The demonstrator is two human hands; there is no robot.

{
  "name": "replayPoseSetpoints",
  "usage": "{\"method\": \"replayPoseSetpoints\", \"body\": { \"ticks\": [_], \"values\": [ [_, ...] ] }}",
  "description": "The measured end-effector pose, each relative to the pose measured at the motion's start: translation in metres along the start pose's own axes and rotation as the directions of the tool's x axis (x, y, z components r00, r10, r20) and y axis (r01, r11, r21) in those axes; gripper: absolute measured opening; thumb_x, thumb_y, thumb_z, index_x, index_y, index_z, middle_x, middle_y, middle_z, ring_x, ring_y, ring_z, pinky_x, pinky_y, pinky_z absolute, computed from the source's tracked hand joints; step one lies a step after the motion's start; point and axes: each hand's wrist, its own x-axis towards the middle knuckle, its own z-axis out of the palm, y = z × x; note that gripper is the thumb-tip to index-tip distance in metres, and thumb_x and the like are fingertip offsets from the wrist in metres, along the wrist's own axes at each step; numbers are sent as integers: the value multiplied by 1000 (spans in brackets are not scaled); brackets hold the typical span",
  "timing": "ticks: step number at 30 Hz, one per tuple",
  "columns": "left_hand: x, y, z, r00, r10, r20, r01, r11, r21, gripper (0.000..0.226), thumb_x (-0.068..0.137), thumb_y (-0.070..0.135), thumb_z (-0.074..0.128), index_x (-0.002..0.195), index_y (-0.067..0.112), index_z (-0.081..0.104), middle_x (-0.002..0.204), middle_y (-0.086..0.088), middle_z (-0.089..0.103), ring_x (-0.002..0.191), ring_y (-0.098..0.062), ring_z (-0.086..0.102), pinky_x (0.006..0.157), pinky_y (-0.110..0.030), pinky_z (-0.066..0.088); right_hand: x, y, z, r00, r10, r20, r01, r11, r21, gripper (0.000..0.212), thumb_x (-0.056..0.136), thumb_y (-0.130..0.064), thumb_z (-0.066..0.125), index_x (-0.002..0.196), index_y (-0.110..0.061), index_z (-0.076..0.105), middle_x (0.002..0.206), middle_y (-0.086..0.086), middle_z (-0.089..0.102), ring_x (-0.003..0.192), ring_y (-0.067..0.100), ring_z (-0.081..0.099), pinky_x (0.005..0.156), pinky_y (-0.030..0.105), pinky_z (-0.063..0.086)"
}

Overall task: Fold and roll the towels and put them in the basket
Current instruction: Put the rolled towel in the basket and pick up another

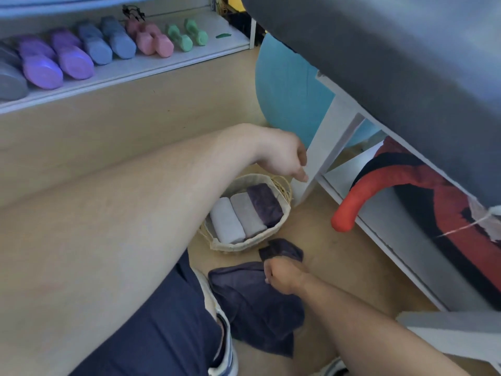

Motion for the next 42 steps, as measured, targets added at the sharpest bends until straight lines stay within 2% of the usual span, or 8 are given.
{"method": "replayPoseSetpoints", "body": {
  "ticks": [4, 9, 14, 23, 33, 37, 39, 42],
  "values": [
    [-18, 19, 9, 997, 78, 27, -79, 996, 37, 54, 93, 46, 65, 140, 23, 53, 135, 4, 62, 115, -20, 59, 100, -34, 48, -13, 12, 2, 999, 20, -46, -15, 993, 113, 20, 96, -36, 61, 105, -19, 67, 121, 10, 68, 119, 29, 60, 97, 35, 50],
    [-30, 20, 20, 995, 77, 61, -83, 991, 105, 60, 91, 50, 66, 143, 25, 50, 135, 2, 61, 116, -22, 58, 102, -40, 48, -42, 25, 39, 983, 182, -10, -172, 941, 292, 68, 89, -37, 66, 150, -18, 41, 144, 11, 55, 129, 31, 54, 104, 35, 45],
    [-42, 16, 27, 994, 65, 94, -77, 988, 134, 61, 92, 50, 66, 146, 26, 47, 137, 5, 61, 121, -20, 56, 105, -37, 44, -51, 23, 79, 921, 390, -5, -380, 900, 211, 37, 103, -35, 43, 137, -23, 53, 142, 4, 54, 133, 23, 50, 112, 32, 32],
    [-41, 8, 30, 994, 18, 111, -35, 988, 149, 59, 94, 46, 65, 146, 23, 48, 140, 3, 58, 123, -22, 55, 104, -35, 44, -55, 36, 76, 981, 192, 25, -189, 925, 330, 58, 100, -27, 55, 150, -8, 36, 154, 6, 44, 139, 24, 45, 106, 21, 33],
    [-32, 9, 37, 986, 22, 166, -49, 985, 165, 58, 94, 45, 65, 146, 24, 48, 139, 4, 59, 124, -22, 54, 104, -35, 44, -45, 31, 82, 922, 386, -24, -359, 878, 317, 39, 102, -30, 44, 138, -18, 53, 142, 6, 55, 130, 26, 55, 104, 32, 42],
    [-28, 8, 38, 986, 18, 168, -46, 985, 166, 59, 94, 44, 66, 146, 23, 48, 140, 2, 58, 123, -23, 54, 102, -35, 44, -43, 22, 65, 933, 336, -129, -234, 839, 491, 16, 98, -28, 52, 105, -24, 65, 105, 0, 70, 97, 21, 68, 71, 22, 47],
    [-26, 8, 40, 984, 9, 177, -40, 984, 172, 62, 92, 43, 69, 146, 23, 48, 139, 1, 58, 121, -23, 55, 102, -35, 45, -44, 15, 40, 925, 298, -237, -54, 719, 693, 8, 97, -27, 60, 90, -24, 62, 83, -7, 66, 75, 12, 64, 56, 14, 43],
    [-23, 6, 39, 983, -35, 178, -7, 973, 230, 71, 84, 31, 80, 146, 21, 48, 137, -2, 59, 120, -25, 57, 103, -38, 48, -50, 0, -11, 861, 308, -404, 195, 533, 823, 20, 97, -27, 63, 77, -23, 60, 67, -13, 59, 62, 3, 52, 64, 24, 43]
  ]
}}
